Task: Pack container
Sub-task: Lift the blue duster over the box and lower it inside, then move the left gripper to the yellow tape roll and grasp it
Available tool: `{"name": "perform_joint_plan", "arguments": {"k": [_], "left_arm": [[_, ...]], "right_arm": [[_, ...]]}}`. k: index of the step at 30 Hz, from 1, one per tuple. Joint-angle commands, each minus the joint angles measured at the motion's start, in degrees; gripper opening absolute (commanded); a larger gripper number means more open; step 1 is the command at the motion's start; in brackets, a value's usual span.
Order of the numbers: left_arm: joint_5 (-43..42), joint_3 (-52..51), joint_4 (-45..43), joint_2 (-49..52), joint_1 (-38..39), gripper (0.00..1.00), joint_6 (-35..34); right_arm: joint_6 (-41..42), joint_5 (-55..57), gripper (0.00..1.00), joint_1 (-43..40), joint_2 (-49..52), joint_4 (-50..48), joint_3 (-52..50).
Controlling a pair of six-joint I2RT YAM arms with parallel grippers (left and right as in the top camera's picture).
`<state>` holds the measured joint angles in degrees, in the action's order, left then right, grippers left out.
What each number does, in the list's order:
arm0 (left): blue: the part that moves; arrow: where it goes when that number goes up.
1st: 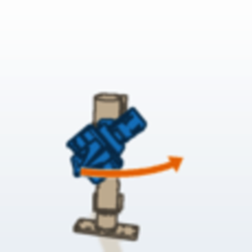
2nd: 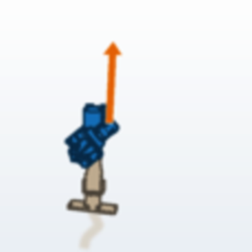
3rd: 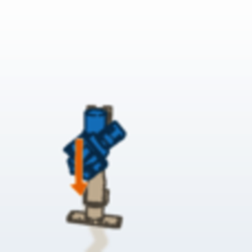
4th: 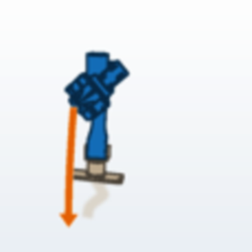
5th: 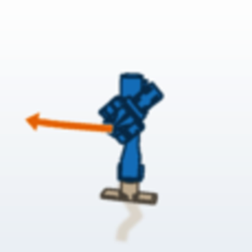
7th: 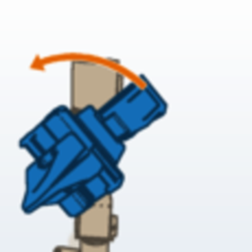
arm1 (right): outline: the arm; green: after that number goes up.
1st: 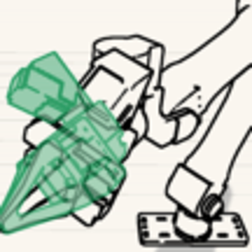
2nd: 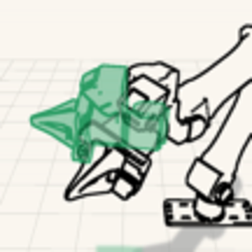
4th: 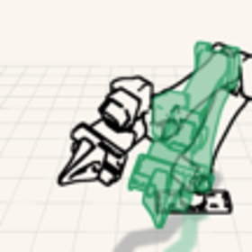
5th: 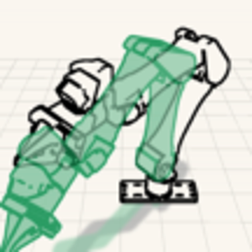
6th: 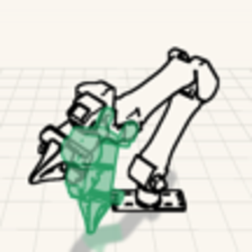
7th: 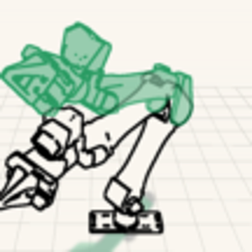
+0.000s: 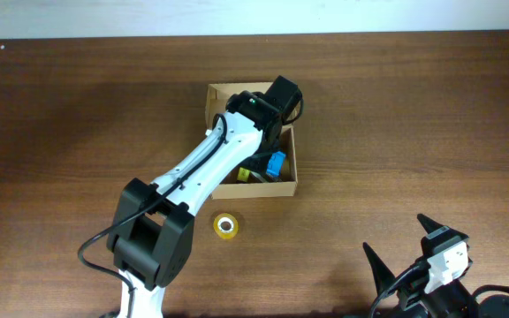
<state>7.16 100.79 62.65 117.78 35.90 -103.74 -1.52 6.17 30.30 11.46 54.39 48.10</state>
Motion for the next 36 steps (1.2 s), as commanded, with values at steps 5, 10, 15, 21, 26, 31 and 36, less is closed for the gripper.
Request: {"name": "perform_joint_plan", "arguments": {"k": [5,10,15,21,26,31,36], "left_arm": [[0.0,0.6,-0.1,0.5,0.4,0.73,-0.8],[0.2,0.6,-0.1,-0.4,0.3,0.73,-0.5],[1.1,0.6,0.9,-9.0,-0.4,0.84,20.1],[-2.3,0.5,19.0,-18.2,1.9,0.99,48.3],[-0.4,-8.1,13.2,-18.2,7.0,1.0,51.3],[-4.5,-22.0,1.7,-18.6,10.4,1.0,51.4],[-7.0,-30.2,-3.5,-19.0,10.6,1.0,54.3]], "right_arm": [[0.5,0.5,0.99,-0.3,-0.3,-0.2,0.0],[0.5,0.5,0.99,-0.3,-0.3,-0.2,0.0],[0.5,0.5,0.99,-0.3,-0.3,-0.2,0.0],[0.5,0.5,0.99,-0.3,-0.3,-0.2,0.0],[0.5,0.5,0.99,-0.3,-0.3,-0.2,0.0],[0.5,0.5,0.99,-0.3,-0.3,-0.2,0.0],[0.5,0.5,0.99,-0.3,-0.3,-0.2,0.0]]}}
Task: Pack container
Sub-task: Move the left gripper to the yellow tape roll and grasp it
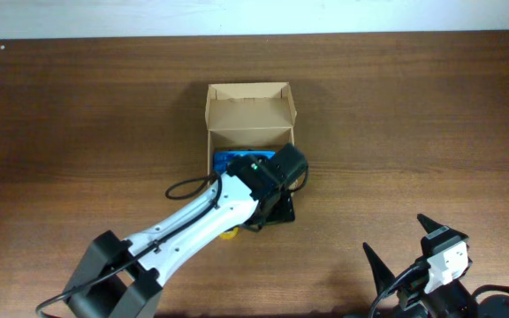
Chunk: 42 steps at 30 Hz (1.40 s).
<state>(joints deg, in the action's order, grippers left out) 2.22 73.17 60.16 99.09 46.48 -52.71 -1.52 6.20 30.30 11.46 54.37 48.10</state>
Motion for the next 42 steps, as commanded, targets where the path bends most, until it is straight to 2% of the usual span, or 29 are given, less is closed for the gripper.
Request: {"name": "perform_joint_plan", "arguments": {"k": [1,4,9,17,26,33,42], "left_arm": [[-2.0,-4.3,-1.5,-0.3,0.0,1.0,5.0],[-1.8,-6.4,-3.2,-0.3,0.0,1.0,9.9],[-1.9,-10.1,-9.4,-0.3,-0.1,1.0,22.4],[-0.2,-12.7,-10.3,-0.3,-0.2,1.0,33.4],[2.1,-15.8,-10.9,-0.3,-0.1,0.93,34.4],[0.3,-20.1,-16.9,-0.3,-0.1,0.93,34.4],[0.1,-20.8,-17.7,-0.9,0.8,0.91,34.3]], "right_arm": [[0.5,0.5,0.99,-0.3,-0.3,-0.2,0.0],[0.5,0.5,0.99,-0.3,-0.3,-0.1,0.0],[0.5,0.5,0.99,-0.3,-0.3,-0.2,0.0],[0.5,0.5,0.99,-0.3,-0.3,-0.2,0.0],[0.5,0.5,0.99,-0.3,-0.3,-0.2,0.0],[0.5,0.5,0.99,-0.3,-0.3,-0.2,0.0],[0.5,0.5,0.99,-0.3,-0.3,-0.1,0.0]]}}
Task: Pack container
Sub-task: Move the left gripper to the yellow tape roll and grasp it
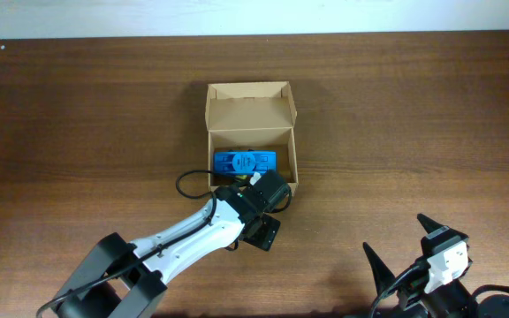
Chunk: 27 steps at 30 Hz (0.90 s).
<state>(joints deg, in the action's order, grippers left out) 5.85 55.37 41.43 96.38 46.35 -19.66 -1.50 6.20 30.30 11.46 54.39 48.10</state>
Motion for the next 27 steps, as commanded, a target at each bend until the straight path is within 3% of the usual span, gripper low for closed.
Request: {"name": "perform_joint_plan", "arguments": {"k": [1,13,27], "left_arm": [[-3.5,-3.0,0.7,1.2,1.2,0.91,1.3],[-1.5,-1.9,3.3,-10.7,2.8,0.91,1.3],[1.8,-3.1,7.3,-8.7,6.0,0.91,1.3]], "right_arm": [[0.5,0.5,0.99,-0.3,-0.3,-0.2,0.0],[0.5,0.5,0.99,-0.3,-0.3,-0.2,0.0],[0.5,0.5,0.98,-0.3,-0.3,-0.2,0.0]]}}
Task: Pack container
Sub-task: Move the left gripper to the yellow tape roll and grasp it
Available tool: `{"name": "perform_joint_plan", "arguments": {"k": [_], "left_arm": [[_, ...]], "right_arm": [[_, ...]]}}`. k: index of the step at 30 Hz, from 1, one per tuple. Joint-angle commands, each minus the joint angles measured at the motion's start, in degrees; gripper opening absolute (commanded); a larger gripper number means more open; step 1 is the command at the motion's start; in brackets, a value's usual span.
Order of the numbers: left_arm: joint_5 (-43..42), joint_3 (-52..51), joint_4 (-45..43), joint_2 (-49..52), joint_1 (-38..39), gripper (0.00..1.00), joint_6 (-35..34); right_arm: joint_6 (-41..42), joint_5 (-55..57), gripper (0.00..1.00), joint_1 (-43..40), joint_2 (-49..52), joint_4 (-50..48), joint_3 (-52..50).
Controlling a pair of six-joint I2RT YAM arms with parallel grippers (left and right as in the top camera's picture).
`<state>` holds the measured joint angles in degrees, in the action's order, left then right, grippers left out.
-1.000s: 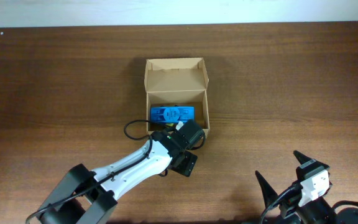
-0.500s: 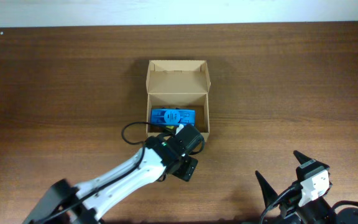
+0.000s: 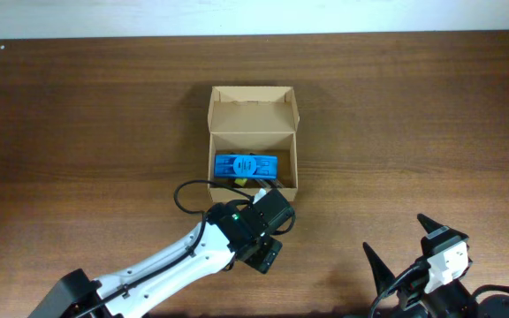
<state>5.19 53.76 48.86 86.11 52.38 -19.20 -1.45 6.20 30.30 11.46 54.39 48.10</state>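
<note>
An open cardboard box (image 3: 253, 115) stands at mid-table, its lid flap folded up at the back. A blue packet (image 3: 246, 164) lies flat inside it, with a bit of yellow and dark stuff showing at the box's front wall. My left gripper (image 3: 267, 254) hangs just in front of the box; the wrist covers its fingers, so their state does not show. My right gripper (image 3: 400, 240) rests open at the front right, holding nothing. No yellow tape roll shows anywhere; my left arm covers the table in front of the box.
Bare brown wooden table (image 3: 431, 115) surrounds the box. My white left arm (image 3: 166, 261) runs from the front left corner up to the box's front. A black cable (image 3: 188, 190) loops beside the wrist.
My left wrist has drawn back from the box's front wall toward the table's front edge. The box sits a touch further right. The right arm has not moved.
First my left gripper reached inside the box, with a yellow tape roll lying on the table in front. Then it was over the box's front edge, the blue packet flat inside. It then stood in front of the box, covering the roll, and now stands nearer the front.
</note>
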Motion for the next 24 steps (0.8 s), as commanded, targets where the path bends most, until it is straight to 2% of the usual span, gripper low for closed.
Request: {"name": "perform_joint_plan", "arguments": {"k": [1,10,11,12,15,24], "left_arm": [[3.0,-1.8,-0.4,2.1,0.0,0.91,0.9],[5.4,-2.2,-5.7,9.7,-0.5,0.89,0.9],[5.4,-2.2,-6.3,9.9,-0.8,0.89,0.9],[5.4,-2.2,-6.7,10.0,-1.2,0.85,1.2],[5.4,-2.2,-7.6,10.0,-2.8,0.84,3.1],[4.7,-2.2,-8.0,10.6,-5.5,0.83,3.0]], "right_arm": [[0.5,0.5,0.99,-0.3,-0.3,-0.2,0.0],[0.5,0.5,0.99,-0.3,-0.3,-0.2,0.0],[0.5,0.5,0.99,-0.3,-0.3,-0.2,0.0],[0.5,0.5,0.99,-0.3,-0.3,-0.2,0.0],[0.5,0.5,0.99,-0.3,-0.3,-0.2,0.0],[0.5,0.5,0.99,-0.3,-0.3,-0.2,0.0]]}}
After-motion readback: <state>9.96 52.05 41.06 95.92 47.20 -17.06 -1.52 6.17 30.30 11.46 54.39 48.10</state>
